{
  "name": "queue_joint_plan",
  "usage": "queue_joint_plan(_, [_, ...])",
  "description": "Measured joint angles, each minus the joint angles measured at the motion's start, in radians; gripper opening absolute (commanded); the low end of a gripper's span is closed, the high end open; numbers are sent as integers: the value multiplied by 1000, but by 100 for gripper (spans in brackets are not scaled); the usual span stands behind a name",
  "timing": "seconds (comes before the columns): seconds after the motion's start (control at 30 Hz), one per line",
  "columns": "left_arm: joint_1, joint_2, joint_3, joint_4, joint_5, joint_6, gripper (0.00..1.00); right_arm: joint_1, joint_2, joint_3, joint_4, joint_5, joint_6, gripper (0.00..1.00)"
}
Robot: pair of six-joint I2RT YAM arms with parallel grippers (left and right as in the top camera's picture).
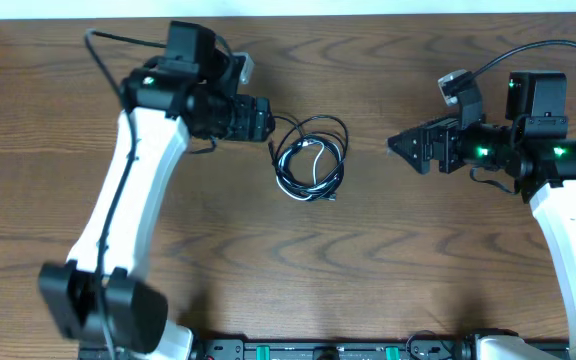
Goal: Untangle cables
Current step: 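Move the left gripper over the cable bundle and lower onto it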
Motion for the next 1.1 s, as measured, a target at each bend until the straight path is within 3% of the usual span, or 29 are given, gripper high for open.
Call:
queue_joint_plan(0.13, [-48,94,0,0,-34,-85,73,0,2,1,-32,142,68,89])
queue_joint_plan(0.3, [-118,190,0,-4,-143,-264,62,0,2,2,-75,259,111,86])
queue_joint_plan(0.6, [-126,286,0,14,-211,-462,47,0,2,2,-103,334,126,83])
queue_joint_plan(1.1, [-182,386,0,92,-222,-546,47,0,2,2,-119,349,126,85])
